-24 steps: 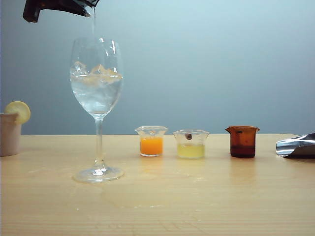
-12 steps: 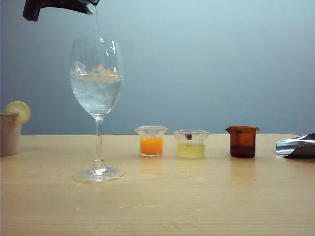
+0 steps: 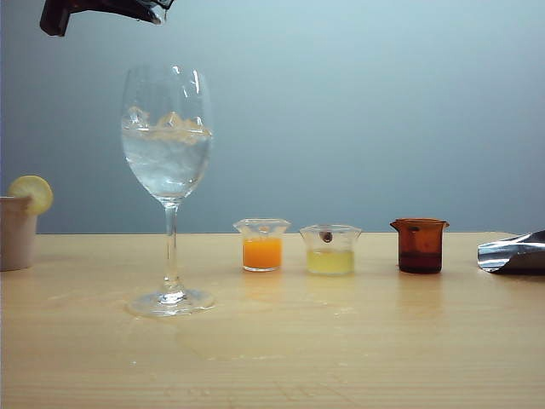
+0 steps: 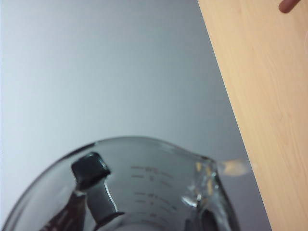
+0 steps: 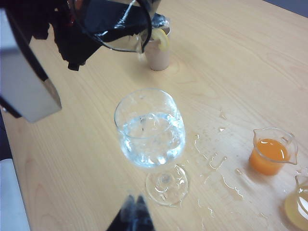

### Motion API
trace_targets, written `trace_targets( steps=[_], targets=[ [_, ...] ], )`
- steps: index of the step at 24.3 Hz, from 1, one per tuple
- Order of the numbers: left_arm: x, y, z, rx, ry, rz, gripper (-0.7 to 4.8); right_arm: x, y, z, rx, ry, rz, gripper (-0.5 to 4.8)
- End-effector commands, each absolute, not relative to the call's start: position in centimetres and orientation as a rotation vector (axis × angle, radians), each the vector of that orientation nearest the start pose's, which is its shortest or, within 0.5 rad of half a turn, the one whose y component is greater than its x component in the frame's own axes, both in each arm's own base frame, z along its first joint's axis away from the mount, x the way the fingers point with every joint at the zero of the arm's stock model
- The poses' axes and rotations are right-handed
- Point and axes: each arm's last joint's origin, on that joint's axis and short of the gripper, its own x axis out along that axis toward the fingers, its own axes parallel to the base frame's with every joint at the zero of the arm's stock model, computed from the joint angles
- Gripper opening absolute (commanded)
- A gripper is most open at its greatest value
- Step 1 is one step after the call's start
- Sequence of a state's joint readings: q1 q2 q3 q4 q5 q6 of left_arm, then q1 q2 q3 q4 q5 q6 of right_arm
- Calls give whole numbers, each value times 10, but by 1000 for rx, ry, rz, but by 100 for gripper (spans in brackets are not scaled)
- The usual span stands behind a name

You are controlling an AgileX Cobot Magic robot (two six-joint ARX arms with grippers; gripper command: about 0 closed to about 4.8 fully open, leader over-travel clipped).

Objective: Pick up the first measuring cup from the left, pour the coconut rum inside into the goblet, and finally put the measuring cup back in its original place.

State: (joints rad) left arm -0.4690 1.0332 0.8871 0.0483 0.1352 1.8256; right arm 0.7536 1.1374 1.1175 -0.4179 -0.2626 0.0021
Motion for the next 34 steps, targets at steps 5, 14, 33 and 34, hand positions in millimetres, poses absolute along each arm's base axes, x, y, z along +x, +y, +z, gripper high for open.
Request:
trace_targets(
  steps=[5,14,33,34],
  targets=[
    [202,-109,352,1768,-523,-487,111,171,171,362,-103,413,1009,-5],
    [201,-108,353,1638,-474,-503,111,171,171,363,-102,409,1009,-5],
    [214,-76,346,586,-48,-584,111,173,173,371,-79,314,1014,-5],
    [216,-71,346,555,-36,-573,111,173,174,372,-77,309,1014,-5]
  ],
)
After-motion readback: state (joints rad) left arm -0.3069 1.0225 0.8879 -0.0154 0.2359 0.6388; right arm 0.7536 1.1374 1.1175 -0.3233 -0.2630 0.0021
